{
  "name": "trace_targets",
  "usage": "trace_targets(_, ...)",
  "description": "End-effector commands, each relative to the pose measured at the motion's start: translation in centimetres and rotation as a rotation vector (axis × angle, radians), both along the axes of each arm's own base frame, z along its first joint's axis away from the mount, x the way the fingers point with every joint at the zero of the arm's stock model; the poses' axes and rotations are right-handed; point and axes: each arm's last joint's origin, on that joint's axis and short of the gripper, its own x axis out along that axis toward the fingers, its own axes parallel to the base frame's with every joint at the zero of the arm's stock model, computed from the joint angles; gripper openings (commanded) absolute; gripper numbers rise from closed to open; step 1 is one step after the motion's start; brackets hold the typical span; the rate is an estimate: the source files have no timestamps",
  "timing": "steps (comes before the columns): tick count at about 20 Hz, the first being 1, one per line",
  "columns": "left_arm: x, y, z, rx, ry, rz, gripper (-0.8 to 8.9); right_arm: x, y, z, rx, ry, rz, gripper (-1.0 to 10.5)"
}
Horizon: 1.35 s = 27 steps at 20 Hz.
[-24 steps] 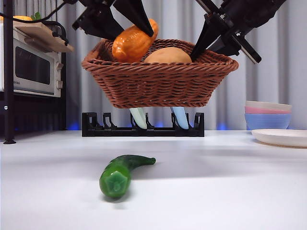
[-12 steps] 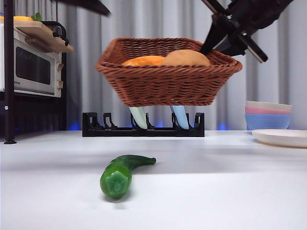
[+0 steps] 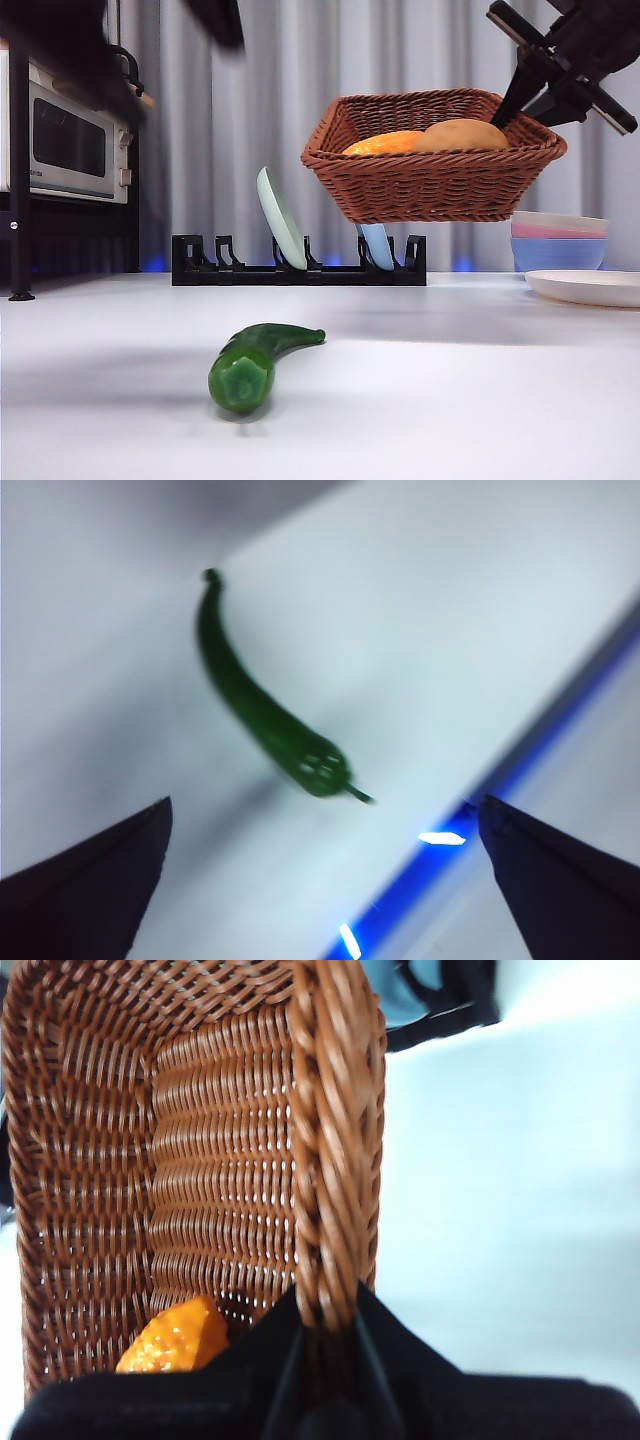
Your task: Pick up the basket,pick up the corn from the table,pick up the potato from the table,pick up the cucumber from the table,put all items into the basket
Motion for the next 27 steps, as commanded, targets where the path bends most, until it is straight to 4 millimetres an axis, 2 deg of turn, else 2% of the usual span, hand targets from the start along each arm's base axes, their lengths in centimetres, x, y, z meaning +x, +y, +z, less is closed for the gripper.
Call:
trace_targets(1, 0.8, -0.8, -3.1, 0.003, 0.047, 0.074, 5.62, 0.1, -0.1, 0.7, 0.024, -0.03, -0.001, -0.1)
trace_targets(4, 2.6, -2.0, -6.5, 0.062, 0.099, 0.111, 5.62, 0.1, -0.1, 0.7, 0.023, -0.03, -0.002, -0.1)
trace_targets(7, 4.4, -3.8, -9.0, 0.069, 0.09, 0.121, 5.61, 0.1, -0.1, 0.7, 0.024, -0.03, -0.002, -0.1)
trace_targets(11, 5.9, -4.6, -11.8, 0.105, 0.121, 0.143, 5.53, 0.1, -0.1, 0.7, 0.023, -0.03, -0.002, -0.1)
trace_targets(13, 6.2, -4.6, -12.6, 0.13, 0.139, 0.143, 3.6, 0.1, -0.1, 0.7, 0.023, -0.03, -0.002, -0.1)
trace_targets(14, 6.2, -4.6, -12.7, 0.135, 0.139, 0.132, 2.16, 0.1, -0.1, 0.7, 0.023, -0.03, -0.002, -0.1)
trace_targets(16, 5.9, -4.8, -12.7, 0.139, 0.14, 0.069, -0.21, 0.1, -0.1, 0.7, 0.023, -0.03, -0.003, -0.1)
trace_targets(19, 5.2, -4.7, -12.9, 0.106, 0.251, -0.08, -0.08, 0.1, -0.1, 0.7, 0.023, -0.03, -0.003, -0.1)
trace_targets(22, 4.0, -4.6, -11.8, 0.005, 0.435, -0.352, -0.08, 0.1, -0.1, 0.7, 0.022, -0.031, -0.004, -0.1)
trace_targets(25, 3.0, -4.6, -8.0, -0.176, 0.522, -0.633, -0.08, 0.1, -0.1, 0.7, 0.022, -0.031, -0.004, -0.1)
trace_targets(27, 3.1, -4.9, -4.1, -0.271, 0.415, -0.745, -0.08, 0.1, -0.1, 0.7, 0.022, -0.029, -0.003, -0.1)
